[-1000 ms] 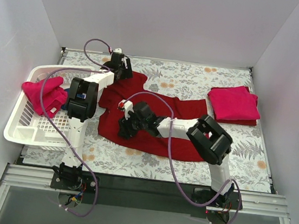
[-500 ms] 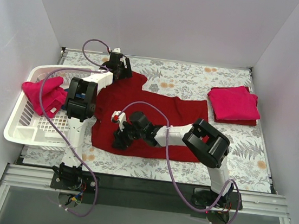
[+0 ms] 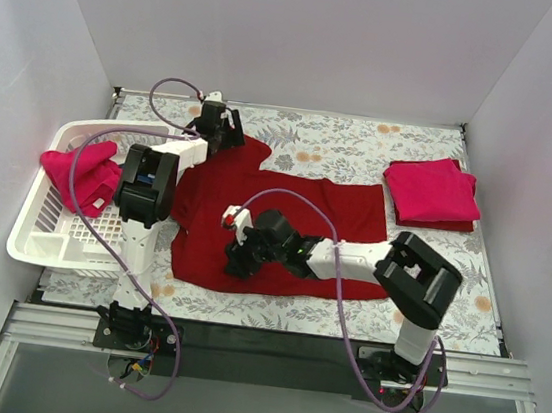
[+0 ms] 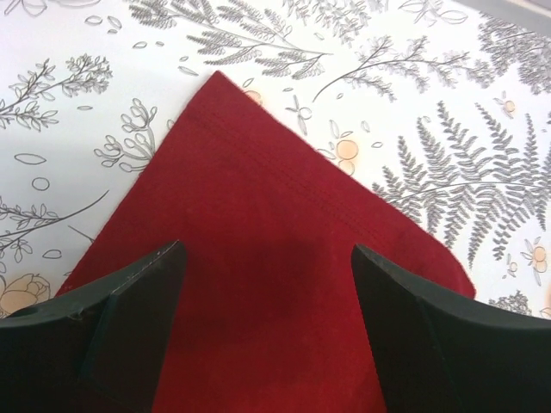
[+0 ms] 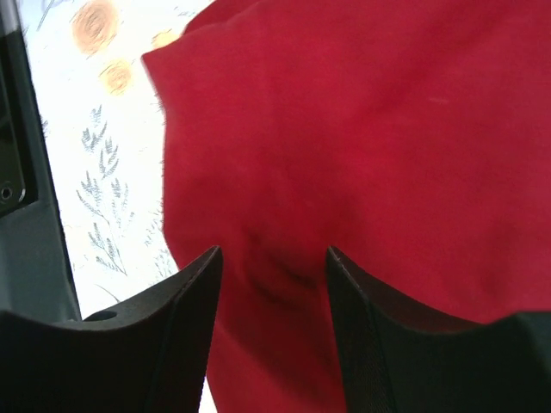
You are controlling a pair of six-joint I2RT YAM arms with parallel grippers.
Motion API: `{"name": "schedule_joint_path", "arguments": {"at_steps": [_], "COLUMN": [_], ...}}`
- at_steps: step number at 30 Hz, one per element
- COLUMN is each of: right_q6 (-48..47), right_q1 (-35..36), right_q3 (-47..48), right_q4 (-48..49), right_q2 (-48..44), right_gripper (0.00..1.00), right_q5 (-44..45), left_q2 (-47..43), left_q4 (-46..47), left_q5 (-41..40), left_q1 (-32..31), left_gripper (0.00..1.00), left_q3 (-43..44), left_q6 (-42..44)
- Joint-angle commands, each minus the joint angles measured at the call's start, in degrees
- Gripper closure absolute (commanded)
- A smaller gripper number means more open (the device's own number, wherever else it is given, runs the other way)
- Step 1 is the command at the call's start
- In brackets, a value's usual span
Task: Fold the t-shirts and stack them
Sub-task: Fold the tshirt
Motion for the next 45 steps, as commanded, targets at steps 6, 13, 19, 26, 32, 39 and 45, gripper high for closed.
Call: {"name": "schedule_joint_path", "arguments": {"at_steps": [6, 13, 19, 26, 32, 39, 45], "right_q6": [1.4, 2.9, 4.1, 5.8, 7.6, 9.0, 10.6], "right_q1": [-8.9, -16.6, -21.2, -25.1, -28.7, -33.0, -39.9], "right_q3": [-7.5, -14.9, -18.4, -20.5, -21.1, -19.8, -17.7], "right_q4": [-1.0, -0.9, -0.6, 0.3, 0.6, 0.5, 0.3], "right_q2": [-17.7, -24.7, -27.6, -29.6, -30.1, -29.1, -26.9], "right_gripper": [0.52, 0.52, 0.52, 0.52, 0.52, 0.52, 0.52], "right_q5": [11.3, 11.3, 10.2, 8.0, 6.2, 4.3, 2.2], "left_q2": [-4.0, 5.0, 7.5, 8.6, 10.9, 13.8, 13.8], "left_q4": [7.2, 2.2, 0.7, -0.1, -4.1, -7.5, -8.0], "left_q5": [-7.7, -12.6, -14.5, -13.7, -14.5, -15.1, -15.6], "left_q1": [-1.6, -1.5, -1.5, -1.6, -1.6, -1.6, -1.6], "left_gripper": [0.28, 0.29, 0.30, 0.33, 0.36, 0.40, 0.67], "left_q3": [2.1, 14.1, 14.9, 15.3, 18.4, 22.8, 22.4], "left_q6": [3.3, 7.3, 8.3, 8.5, 10.7, 12.2, 13.0]}}
